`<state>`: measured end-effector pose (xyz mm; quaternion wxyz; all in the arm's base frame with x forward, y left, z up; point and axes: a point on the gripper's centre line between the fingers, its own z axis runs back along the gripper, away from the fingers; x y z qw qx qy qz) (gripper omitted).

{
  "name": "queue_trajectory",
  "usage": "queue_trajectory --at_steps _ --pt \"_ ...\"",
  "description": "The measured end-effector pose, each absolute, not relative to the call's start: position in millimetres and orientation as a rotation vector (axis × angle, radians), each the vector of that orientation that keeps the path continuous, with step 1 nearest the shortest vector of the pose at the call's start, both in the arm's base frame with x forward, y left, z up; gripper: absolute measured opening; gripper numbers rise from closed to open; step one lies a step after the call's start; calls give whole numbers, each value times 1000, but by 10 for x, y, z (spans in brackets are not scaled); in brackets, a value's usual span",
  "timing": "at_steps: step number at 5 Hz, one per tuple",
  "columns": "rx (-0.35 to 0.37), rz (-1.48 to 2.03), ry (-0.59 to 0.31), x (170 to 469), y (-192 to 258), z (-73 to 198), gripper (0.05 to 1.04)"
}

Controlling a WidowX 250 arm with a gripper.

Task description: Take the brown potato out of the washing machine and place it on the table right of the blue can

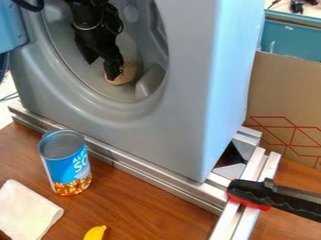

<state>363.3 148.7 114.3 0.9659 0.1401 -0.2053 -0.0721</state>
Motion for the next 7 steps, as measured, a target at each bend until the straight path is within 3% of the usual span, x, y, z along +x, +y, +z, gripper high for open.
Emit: queue_trajectory --at_steps 3,4,5,6,7 --pt "193 -108 -390 3695 1398 1001 998" --pt "180 -107 -366 3727 1389 877 929" --pt "170 -101 -388 3760 1375 891 699" --pt "167 -94 -403 3723 1366 883 605" --pt "189 -57 -433 3513 1438 1077 598"
